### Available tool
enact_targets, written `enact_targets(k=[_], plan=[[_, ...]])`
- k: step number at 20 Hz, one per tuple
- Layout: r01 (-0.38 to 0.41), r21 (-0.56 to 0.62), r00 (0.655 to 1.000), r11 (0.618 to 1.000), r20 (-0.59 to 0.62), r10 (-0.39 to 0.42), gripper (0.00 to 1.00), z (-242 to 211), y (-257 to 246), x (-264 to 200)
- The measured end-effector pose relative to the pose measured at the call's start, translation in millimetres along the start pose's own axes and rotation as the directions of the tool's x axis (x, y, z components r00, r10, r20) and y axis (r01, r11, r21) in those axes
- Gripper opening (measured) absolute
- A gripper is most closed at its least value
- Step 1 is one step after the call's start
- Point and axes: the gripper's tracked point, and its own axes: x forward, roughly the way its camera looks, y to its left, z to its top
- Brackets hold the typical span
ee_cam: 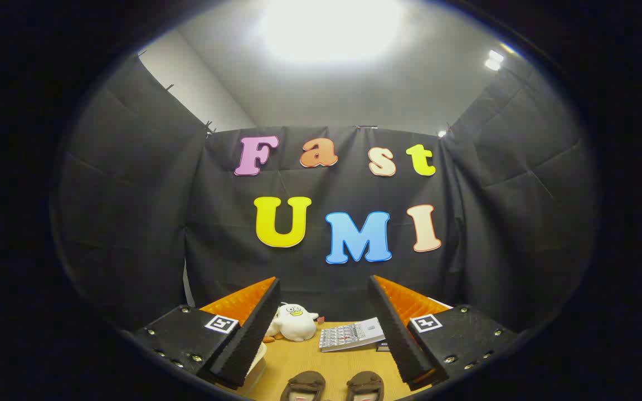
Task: Open the storage box then place both shoes into the box .Put the left shoe in first, then the right shoe, with the right side of both shoes facing outward in a uniform manner.
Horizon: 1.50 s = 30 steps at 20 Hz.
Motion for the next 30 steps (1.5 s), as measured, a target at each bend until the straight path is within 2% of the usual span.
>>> enact_targets(k=[13, 20, 25, 30], plan=[[0.012, 0.058, 1.0, 0.998, -0.029, -0.011, 0.97, -14.4, -13.0, -6.1], [-0.024, 0.107, 0.998, 0.994, -0.057, 0.03, 0.97, -28.9, 2.1, -8.0], [-0.068, 0.239, 0.986, 0.969, -0.134, 0.102, 0.97, -59.2, 21.4, -5.1], [-0.091, 0.394, 0.959, 0.915, -0.212, 0.187, 0.99, -88.3, 40.9, 0.3]])
